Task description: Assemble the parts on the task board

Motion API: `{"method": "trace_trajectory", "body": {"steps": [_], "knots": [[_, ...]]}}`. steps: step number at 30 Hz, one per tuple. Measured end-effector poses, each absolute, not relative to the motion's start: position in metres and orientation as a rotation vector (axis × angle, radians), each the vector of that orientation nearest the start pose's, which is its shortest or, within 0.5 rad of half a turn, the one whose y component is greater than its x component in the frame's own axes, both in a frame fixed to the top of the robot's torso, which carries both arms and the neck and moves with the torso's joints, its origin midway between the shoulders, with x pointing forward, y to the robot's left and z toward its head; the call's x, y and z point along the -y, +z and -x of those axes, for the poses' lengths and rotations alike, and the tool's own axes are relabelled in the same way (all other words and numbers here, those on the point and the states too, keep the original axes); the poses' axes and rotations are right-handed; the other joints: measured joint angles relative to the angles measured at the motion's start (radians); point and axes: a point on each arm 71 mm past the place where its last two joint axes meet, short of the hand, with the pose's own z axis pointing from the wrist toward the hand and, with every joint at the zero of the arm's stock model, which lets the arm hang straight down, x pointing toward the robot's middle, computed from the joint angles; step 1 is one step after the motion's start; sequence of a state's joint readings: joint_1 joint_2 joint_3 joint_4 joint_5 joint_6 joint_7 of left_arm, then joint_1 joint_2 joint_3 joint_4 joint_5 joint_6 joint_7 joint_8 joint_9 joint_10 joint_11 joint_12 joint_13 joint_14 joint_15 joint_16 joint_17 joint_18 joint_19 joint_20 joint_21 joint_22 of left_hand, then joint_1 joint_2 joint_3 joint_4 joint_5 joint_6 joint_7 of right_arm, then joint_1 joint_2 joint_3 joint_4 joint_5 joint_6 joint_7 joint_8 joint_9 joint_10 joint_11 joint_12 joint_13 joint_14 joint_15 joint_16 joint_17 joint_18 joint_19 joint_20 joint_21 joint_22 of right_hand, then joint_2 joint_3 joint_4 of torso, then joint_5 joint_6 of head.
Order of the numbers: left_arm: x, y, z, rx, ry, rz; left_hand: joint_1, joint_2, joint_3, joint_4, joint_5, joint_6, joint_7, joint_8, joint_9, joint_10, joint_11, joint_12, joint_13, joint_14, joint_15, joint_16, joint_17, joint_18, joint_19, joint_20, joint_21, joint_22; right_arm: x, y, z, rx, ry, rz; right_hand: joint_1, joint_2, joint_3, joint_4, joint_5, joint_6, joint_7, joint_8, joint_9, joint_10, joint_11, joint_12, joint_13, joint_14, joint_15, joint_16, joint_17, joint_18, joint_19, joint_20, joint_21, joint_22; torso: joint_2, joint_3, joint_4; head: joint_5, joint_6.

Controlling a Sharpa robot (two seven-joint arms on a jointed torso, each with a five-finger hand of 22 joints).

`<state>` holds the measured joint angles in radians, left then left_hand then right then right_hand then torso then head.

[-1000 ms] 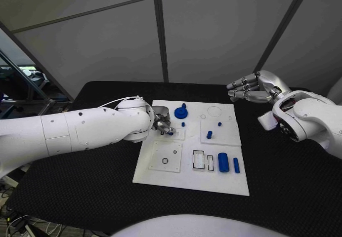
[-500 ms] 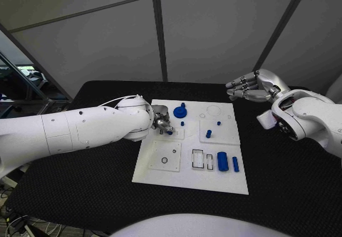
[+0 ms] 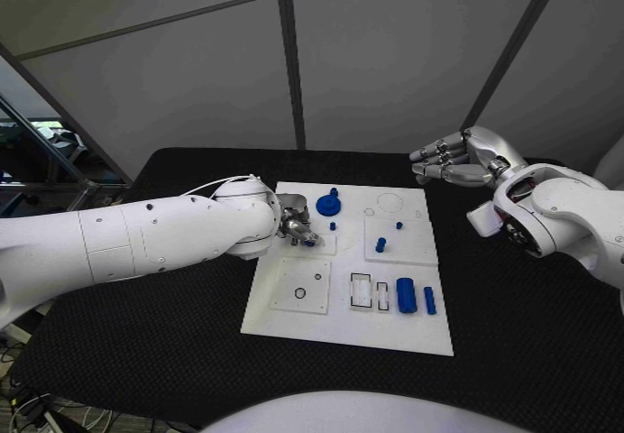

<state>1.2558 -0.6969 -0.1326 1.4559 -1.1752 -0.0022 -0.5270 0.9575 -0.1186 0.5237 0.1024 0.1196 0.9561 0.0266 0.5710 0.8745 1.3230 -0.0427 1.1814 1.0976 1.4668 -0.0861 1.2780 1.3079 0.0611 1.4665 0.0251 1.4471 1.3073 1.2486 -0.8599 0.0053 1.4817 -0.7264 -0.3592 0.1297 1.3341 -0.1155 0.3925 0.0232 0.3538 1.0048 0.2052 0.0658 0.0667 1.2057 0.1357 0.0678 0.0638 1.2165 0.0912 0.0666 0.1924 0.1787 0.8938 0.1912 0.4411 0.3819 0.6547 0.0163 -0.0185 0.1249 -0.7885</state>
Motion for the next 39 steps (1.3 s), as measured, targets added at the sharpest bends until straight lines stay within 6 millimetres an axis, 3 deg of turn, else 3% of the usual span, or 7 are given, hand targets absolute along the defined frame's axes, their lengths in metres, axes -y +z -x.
{"method": "trace_trajectory", "body": {"steps": [12,26,39], "knots": [[-0.167,-0.228,-0.490,-2.204,-0.367,0.080,-0.006,0.002,-0.037,0.012,0.000,0.007,0.000,0.000,0.003,0.000,0.000,0.008,0.008,0.000,0.000,0.000,0.000,0.000,0.000,0.000,0.004,0.000,0.224,-0.143,-0.508,-1.565,1.106,-0.474,0.000,0.000,0.003,0.003,0.005,-0.004,0.004,0.000,0.000,-0.004,0.004,0.000,0.000,0.000,0.000,0.000,-0.003,0.000,0.000,0.000,-0.004,-0.003,-0.001,0.0001,0.0003,0.000,-0.001],[-0.169,-0.228,-0.492,-2.194,-0.368,0.105,-0.038,0.004,-0.178,0.075,0.000,0.007,0.000,-0.004,0.009,0.000,0.000,0.010,0.007,0.000,0.000,0.000,0.000,0.000,0.000,0.000,0.012,0.001,0.226,-0.143,-0.508,-1.561,1.106,-0.480,-0.005,-0.005,0.003,0.003,0.009,-0.011,0.004,0.000,0.000,-0.018,0.007,0.000,0.000,-0.013,0.005,0.000,-0.011,0.000,0.000,0.000,-0.018,-0.013,0.000,-0.0007,0.0003,-0.008,0.003],[-0.167,-0.209,-0.498,-2.154,-0.409,0.136,-0.033,0.009,-0.245,0.096,0.000,0.007,0.000,-0.004,0.013,0.000,0.000,0.017,0.011,0.000,0.000,0.000,0.000,0.000,0.000,-0.007,0.019,0.001,0.228,-0.143,-0.510,-1.560,1.102,-0.484,-0.005,-0.005,0.003,0.003,0.009,-0.014,0.007,0.000,0.000,-0.023,0.009,0.000,0.000,-0.016,0.009,0.000,-0.014,0.000,0.000,0.007,-0.028,-0.018,0.000,-0.0006,0.0008,-0.008,0.001]]}}
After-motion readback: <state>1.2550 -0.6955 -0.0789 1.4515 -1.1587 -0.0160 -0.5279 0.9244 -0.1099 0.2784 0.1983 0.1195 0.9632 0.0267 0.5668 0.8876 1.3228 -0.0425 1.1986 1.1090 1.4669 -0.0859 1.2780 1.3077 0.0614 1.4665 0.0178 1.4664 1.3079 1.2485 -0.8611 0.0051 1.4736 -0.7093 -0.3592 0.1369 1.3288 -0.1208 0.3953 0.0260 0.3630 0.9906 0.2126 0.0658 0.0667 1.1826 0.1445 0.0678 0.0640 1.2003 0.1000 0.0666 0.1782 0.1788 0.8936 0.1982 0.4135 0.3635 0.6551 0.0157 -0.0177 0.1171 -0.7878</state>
